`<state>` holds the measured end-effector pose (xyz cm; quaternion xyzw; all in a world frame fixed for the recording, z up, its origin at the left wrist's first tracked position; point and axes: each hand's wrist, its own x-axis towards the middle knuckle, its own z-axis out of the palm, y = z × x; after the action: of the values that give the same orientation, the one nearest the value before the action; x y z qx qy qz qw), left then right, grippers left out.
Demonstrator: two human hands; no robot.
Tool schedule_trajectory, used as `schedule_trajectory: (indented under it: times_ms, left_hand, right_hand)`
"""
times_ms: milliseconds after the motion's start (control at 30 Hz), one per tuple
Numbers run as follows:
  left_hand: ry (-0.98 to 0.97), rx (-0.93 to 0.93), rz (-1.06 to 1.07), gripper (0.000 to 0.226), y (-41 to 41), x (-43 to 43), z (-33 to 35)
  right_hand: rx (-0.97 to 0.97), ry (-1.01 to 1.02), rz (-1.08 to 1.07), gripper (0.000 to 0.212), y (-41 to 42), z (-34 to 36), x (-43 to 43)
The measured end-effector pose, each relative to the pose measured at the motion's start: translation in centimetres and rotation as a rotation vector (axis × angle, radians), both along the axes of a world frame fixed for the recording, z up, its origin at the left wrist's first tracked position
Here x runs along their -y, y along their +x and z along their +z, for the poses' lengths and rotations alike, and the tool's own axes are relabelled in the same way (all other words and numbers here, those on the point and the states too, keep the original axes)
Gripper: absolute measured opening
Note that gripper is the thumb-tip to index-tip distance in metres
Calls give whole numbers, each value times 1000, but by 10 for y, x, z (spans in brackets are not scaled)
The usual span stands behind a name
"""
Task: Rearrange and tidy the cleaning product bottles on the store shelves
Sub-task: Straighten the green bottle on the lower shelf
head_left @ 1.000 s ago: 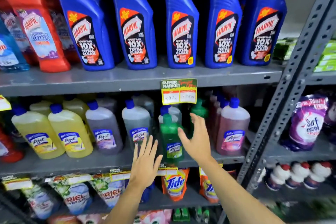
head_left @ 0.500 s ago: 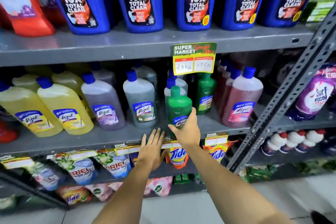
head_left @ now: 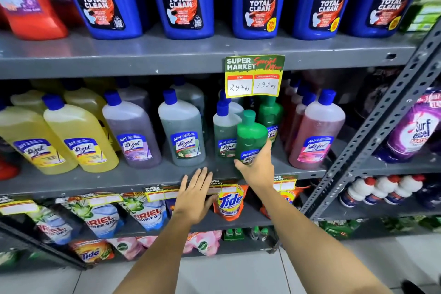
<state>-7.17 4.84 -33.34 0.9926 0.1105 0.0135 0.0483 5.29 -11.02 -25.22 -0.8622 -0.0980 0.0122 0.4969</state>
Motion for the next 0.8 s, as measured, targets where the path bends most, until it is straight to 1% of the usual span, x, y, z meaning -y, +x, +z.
schedule_trajectory:
  times_ms: [133, 300, 467, 633, 700, 800]
  left_hand:
    - [-8, 1, -6, 68, 1, -1, 0]
    - [-18, -7, 7, 67, 1, 1, 1]
    - [0, -30, 20, 67, 2, 3, 3]
    - [-1, -25, 32, 67, 2, 5, 4]
    - [-6, -24, 38, 67, 2, 6, 5]
    - [-16, -25, 41, 67, 2, 5, 6]
  right_hand:
    - [0, 13, -53, 90, 22, 0, 23]
    - [11, 4, -99, 89, 40, -4, 42]
    - [27, -5, -113, 97, 45, -7, 46]
    - [13, 68, -132, 114, 45, -6, 39]
    - [6, 65, -143, 113, 47, -7, 37]
    - [-5, 42, -132, 103, 54, -9, 37]
